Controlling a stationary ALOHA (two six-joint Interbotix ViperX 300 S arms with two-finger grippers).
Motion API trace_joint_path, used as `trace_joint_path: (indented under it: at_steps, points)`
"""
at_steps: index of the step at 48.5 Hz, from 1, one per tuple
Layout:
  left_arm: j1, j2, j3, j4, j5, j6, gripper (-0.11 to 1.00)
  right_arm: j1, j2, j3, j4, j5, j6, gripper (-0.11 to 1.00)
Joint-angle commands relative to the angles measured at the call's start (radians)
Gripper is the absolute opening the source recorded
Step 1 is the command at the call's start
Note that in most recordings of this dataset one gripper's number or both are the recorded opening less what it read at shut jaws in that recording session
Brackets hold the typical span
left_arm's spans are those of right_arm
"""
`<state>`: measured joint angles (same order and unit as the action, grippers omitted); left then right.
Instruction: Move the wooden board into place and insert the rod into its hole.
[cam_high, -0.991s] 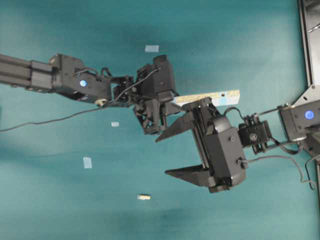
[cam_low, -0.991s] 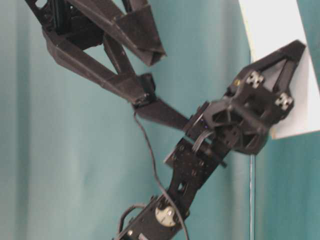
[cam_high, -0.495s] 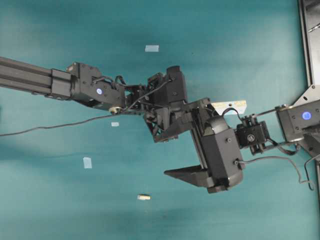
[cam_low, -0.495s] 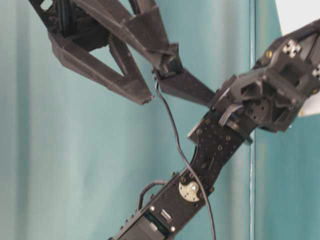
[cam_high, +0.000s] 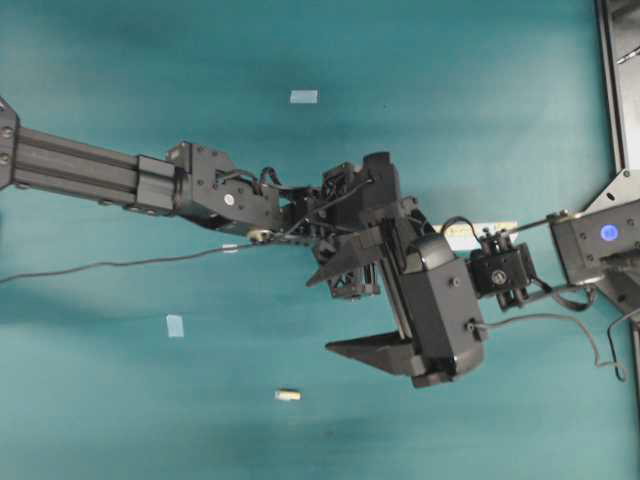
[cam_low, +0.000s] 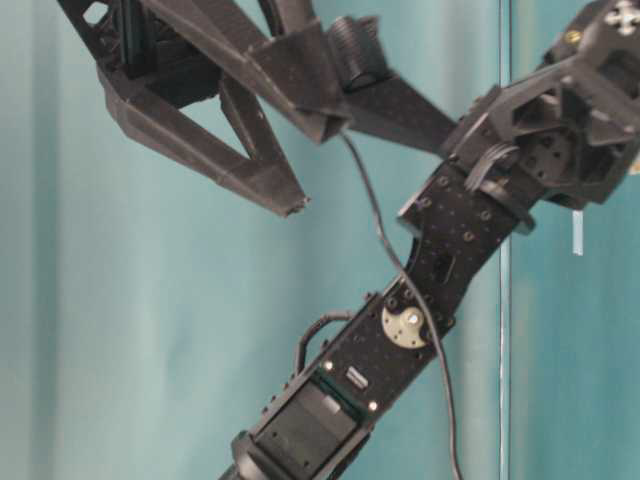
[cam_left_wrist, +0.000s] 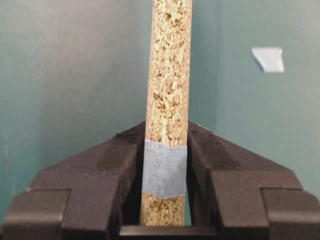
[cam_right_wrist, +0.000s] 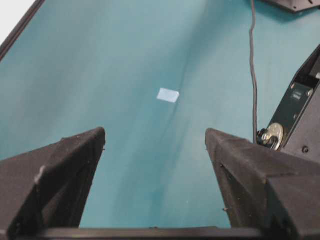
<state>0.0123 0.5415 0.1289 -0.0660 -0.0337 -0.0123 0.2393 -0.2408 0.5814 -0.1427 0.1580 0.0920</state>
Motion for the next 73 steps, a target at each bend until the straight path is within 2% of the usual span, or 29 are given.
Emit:
trace_joint_path:
  at_steps: [1,30,36,54,64,73]
  points:
    - [0.002,-0.017,-0.031,0.002,0.012,0.000,0.23,0.000,-0.009,-0.026,-0.002,-0.009,-0.002,0.93]
    - [0.002,-0.020,-0.038,0.002,0.018,-0.002,0.23,0.000,0.002,-0.028,-0.002,-0.025,-0.003,0.93]
    - [0.002,-0.025,-0.038,0.002,0.018,0.000,0.48,0.000,0.002,-0.028,-0.002,-0.025,-0.003,0.93]
    - [0.002,-0.041,-0.034,0.002,0.018,0.000,0.46,0.000,0.002,-0.026,-0.002,-0.025,-0.003,0.93]
    - [0.003,-0.075,0.018,0.003,-0.008,0.000,0.48,0.000,0.002,-0.026,-0.002,-0.020,-0.003,0.93]
    - [0.002,-0.126,0.117,0.003,-0.107,0.000,0.49,0.000,0.002,-0.023,-0.002,-0.020,-0.003,0.93]
